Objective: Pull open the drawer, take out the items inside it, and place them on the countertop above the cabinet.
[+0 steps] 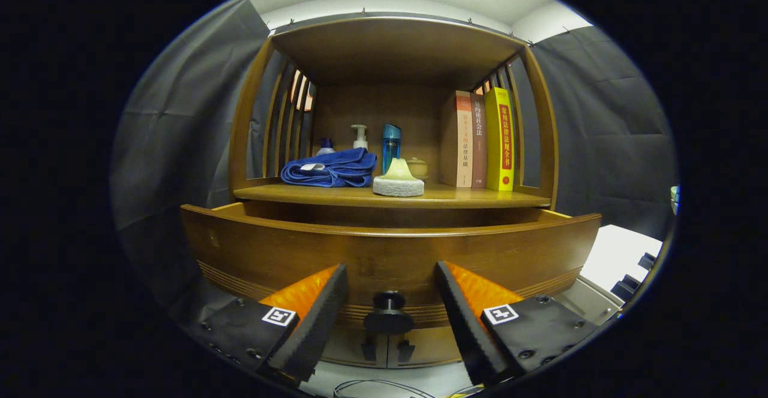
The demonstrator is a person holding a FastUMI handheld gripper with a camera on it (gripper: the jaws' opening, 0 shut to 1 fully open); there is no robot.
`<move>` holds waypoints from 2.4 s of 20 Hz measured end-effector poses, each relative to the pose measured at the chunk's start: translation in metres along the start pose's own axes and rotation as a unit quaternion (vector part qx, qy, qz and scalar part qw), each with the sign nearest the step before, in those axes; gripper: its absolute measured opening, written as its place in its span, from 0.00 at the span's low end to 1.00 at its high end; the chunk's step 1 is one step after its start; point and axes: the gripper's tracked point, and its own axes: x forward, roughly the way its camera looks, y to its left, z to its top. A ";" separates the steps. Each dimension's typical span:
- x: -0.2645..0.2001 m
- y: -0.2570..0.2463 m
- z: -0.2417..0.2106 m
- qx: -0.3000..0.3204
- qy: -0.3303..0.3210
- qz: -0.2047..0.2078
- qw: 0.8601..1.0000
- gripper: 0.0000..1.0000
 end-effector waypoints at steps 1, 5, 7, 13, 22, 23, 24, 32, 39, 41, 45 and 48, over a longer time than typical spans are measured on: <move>0.007 0.000 -0.001 0.000 0.002 0.000 1.000 0.98; 0.031 0.001 -0.007 -0.001 0.013 0.001 1.000 0.98; 0.042 0.002 -0.012 -0.004 0.015 0.001 1.000 0.98; 0.070 0.004 -0.017 -0.027 0.021 0.000 0.999 0.98; 0.075 0.006 -0.029 -0.023 0.029 0.002 0.999 0.98; 0.076 0.006 -0.027 -0.023 0.022 0.001 1.000 0.98; 0.078 0.005 -0.025 -0.027 0.021 0.002 0.999 0.98; 0.066 0.021 -0.012 0.000 0.014 0.023 1.000 0.99; 0.032 0.006 0.049 -0.024 -0.023 -0.002 0.999 0.98; 0.016 -0.003 0.066 -0.025 -0.035 -0.014 0.999 0.98; -0.020 -0.016 0.097 -0.028 -0.060 -0.032 0.997 0.98; -0.045 -0.016 0.114 -0.034 -0.074 -0.035 0.996 0.98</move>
